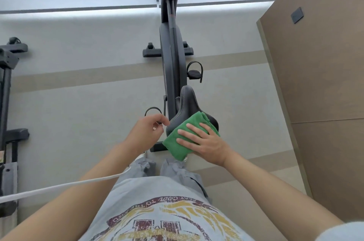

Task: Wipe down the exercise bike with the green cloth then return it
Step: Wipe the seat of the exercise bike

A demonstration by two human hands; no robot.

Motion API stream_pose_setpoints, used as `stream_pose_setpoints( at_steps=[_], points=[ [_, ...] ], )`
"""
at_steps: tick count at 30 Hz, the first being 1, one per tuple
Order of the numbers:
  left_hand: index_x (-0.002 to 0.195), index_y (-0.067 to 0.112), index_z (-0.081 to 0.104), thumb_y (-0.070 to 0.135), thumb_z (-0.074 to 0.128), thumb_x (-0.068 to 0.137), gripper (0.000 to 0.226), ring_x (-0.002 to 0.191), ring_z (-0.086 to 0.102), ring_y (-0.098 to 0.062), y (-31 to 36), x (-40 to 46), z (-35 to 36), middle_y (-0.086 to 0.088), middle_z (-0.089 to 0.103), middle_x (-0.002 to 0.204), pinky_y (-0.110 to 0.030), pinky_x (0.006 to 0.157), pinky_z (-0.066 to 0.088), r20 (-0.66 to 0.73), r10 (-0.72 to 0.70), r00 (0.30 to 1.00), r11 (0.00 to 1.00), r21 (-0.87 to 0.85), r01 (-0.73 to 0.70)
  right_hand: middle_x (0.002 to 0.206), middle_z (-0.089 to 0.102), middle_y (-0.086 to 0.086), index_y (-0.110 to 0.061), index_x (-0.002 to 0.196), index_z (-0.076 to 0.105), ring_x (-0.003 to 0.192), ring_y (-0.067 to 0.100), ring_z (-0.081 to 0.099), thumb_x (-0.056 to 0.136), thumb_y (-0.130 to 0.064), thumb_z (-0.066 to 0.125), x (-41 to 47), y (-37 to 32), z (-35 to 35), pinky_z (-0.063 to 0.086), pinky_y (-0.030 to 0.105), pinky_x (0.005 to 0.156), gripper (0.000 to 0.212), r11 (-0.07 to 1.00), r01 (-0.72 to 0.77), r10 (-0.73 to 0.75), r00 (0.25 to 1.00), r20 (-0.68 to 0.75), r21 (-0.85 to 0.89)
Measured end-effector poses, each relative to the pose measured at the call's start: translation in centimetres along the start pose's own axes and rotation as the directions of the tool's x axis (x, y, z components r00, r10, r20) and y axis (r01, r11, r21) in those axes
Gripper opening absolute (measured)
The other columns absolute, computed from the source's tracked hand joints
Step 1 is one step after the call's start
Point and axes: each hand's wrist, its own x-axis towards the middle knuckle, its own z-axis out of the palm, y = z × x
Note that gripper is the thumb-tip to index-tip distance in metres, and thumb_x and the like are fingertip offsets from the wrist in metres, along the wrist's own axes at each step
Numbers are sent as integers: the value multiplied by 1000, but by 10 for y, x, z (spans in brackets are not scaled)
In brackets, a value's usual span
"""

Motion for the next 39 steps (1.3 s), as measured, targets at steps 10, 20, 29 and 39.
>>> stream_pose_setpoints(
  at_steps=[10, 20, 29, 39],
  points=[
    [90, 28, 76, 1, 55, 95, 34, 60, 60, 1, 27, 0, -13, 18, 72, 74, -7, 51, 39, -118, -36, 992, 999, -15, 34, 173, 29, -8, -36, 161, 42, 161, 28, 25, 107, -41, 52, 21, 20, -26, 32, 57, 121, 55, 846, -461, 424, 887, 183, 269],
    [90, 33, 75, 4, 57, 95, 34, 68, 64, 4, 73, -19, -60, 33, 70, 81, -6, 49, 38, -257, 0, 966, 999, 45, 12, 173, 25, 2, -24, 160, 44, 156, 34, 22, 112, -27, 49, 141, 61, -52, 34, 53, 122, 49, 620, -673, 603, 738, 304, 405],
    [94, 42, 73, 12, 56, 96, 34, 76, 66, 4, 90, -5, -125, 30, 71, 91, -10, 48, 41, -321, 109, 941, 994, 38, -102, 162, 42, 1, -20, 149, 56, 130, 37, 47, 109, -19, 53, 163, 62, -72, 43, 47, 108, 40, 534, -715, 708, 670, 223, 451],
    [95, 41, 73, 14, 59, 95, 31, 78, 72, -12, 83, 22, -251, 28, 72, 96, -17, 57, 53, -307, 310, 900, 950, 55, -309, 158, 49, 6, -15, 142, 62, 138, 30, 46, 102, -12, 64, 256, 5, -152, 41, 49, 119, 41, 544, -552, 782, 606, -145, 632]
  ],
)
